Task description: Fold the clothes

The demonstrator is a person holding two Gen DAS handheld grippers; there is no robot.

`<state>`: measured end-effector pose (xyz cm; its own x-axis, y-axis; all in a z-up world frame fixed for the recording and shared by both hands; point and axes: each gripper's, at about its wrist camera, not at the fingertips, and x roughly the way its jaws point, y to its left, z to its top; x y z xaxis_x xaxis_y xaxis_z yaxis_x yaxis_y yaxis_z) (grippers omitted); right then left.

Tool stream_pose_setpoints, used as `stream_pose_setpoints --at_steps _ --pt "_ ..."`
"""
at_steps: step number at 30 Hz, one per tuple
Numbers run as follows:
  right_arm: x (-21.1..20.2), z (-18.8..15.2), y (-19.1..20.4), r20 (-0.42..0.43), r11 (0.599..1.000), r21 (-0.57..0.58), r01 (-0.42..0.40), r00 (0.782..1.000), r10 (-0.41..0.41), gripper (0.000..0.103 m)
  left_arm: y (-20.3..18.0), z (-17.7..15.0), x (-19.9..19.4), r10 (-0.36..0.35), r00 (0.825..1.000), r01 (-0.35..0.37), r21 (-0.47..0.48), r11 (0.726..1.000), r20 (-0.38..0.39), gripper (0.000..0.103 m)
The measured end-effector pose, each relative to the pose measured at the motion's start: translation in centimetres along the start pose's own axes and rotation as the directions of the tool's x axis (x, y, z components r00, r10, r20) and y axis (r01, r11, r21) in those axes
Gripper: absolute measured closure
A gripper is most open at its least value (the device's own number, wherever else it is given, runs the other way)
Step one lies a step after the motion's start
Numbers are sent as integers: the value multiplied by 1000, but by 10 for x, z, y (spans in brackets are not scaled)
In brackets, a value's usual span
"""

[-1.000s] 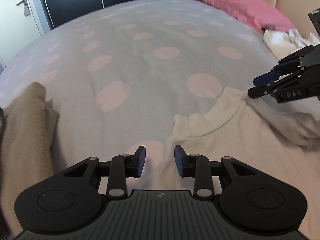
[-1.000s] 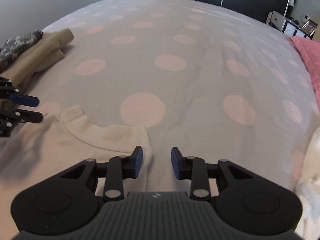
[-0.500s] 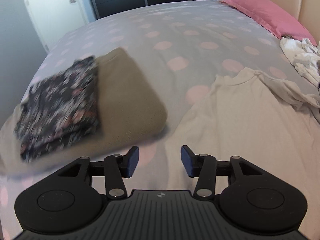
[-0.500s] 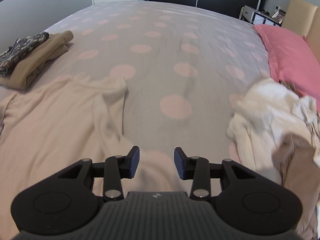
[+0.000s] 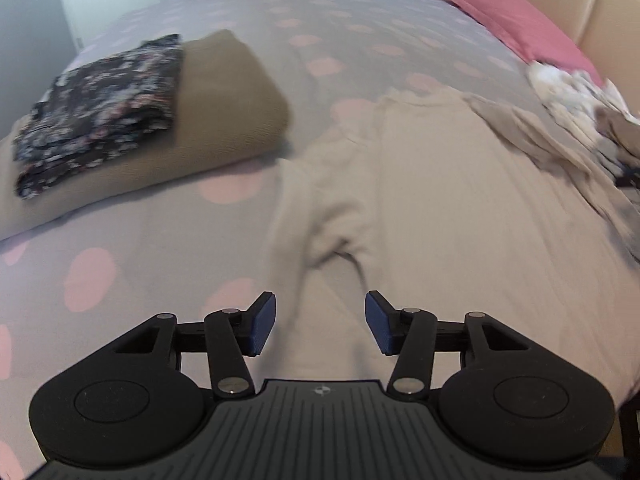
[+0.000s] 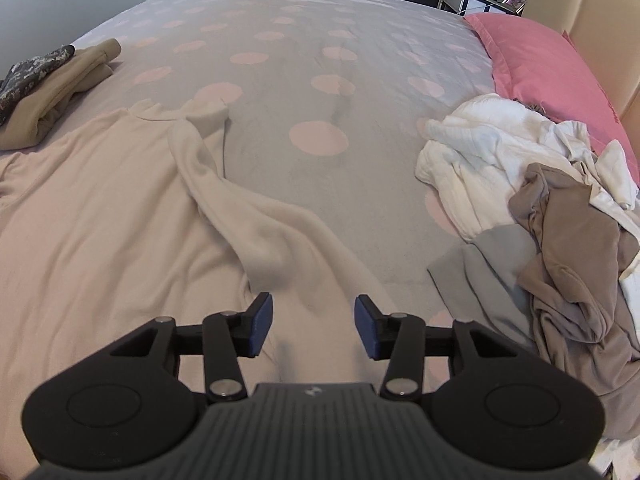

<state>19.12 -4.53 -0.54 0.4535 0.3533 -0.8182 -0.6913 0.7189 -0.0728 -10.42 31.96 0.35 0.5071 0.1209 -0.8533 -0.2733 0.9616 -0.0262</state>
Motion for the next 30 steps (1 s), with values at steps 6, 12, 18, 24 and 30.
stream_pose_setpoints --at_steps 6,12,18,24,30 --pt "-2 4 -1 26 1000 18 9 1000 -10 51 -9 -4 28 -4 997 1 -43 999 -74 55" --pt "-1 5 -1 29 1000 14 20 999 -21 49 -5 -4 45 -32 994 16 -150 989 -106 52" --pt "4 4 -6 16 999 27 44 999 -45 49 -9 -14 65 -14 978 -18 -150 989 -208 57" --pt "6 3 -6 11 998 17 58 998 -59 49 14 -10 41 -22 981 -19 -207 978 -194 102" --pt "6 3 -5 10 997 16 72 997 -72 49 55 2 -8 -27 998 8 -322 947 -56 103"
